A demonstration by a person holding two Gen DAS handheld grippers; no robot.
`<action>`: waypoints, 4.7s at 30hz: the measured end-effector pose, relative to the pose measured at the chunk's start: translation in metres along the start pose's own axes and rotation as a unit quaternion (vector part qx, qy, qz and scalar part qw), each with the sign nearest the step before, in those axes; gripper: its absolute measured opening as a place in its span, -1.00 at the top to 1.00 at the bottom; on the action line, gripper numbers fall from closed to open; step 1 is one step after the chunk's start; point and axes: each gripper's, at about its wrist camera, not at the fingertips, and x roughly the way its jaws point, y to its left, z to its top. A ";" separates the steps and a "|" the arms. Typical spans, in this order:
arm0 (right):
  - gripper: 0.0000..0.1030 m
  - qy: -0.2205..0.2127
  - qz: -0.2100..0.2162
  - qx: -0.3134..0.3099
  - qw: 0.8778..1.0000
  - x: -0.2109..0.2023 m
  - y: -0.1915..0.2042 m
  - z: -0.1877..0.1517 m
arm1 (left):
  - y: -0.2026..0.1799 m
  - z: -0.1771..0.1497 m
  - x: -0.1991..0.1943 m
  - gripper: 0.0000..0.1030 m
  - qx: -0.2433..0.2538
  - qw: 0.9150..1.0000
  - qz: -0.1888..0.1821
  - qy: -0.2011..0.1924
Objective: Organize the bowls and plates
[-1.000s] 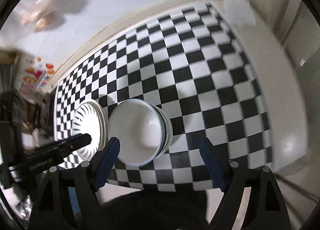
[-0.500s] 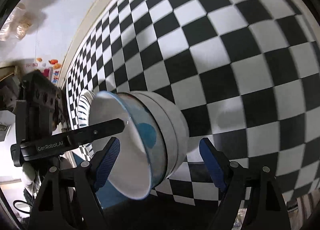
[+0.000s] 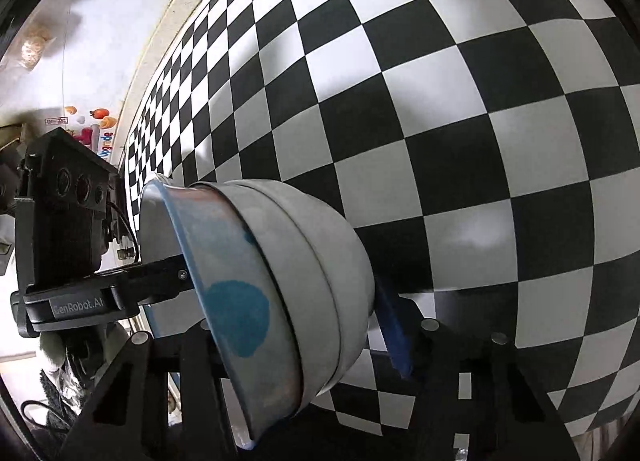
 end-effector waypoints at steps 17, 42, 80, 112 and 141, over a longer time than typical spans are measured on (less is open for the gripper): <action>-0.04 0.028 0.020 -0.014 0.999 -0.009 0.029 0.003 | -0.002 -0.003 -0.040 0.26 0.000 0.999 0.040 -0.035; -0.04 0.100 0.029 -0.119 0.987 0.056 0.168 0.021 | 0.099 -0.026 -0.139 0.29 -0.103 0.989 0.043 -0.095; -0.03 0.153 -0.023 -0.162 0.975 0.139 0.234 0.038 | 0.179 -0.027 -0.139 0.29 -0.185 0.977 0.043 -0.094; -0.70 -0.252 -0.238 -0.240 0.907 -0.065 0.336 -0.164 | 0.062 -0.216 -0.265 0.18 -0.006 0.884 0.284 -0.371; -0.84 -0.427 -0.239 -0.236 0.839 -0.193 0.389 -0.427 | -0.006 -0.436 -0.339 -0.86 0.056 0.826 0.252 -0.502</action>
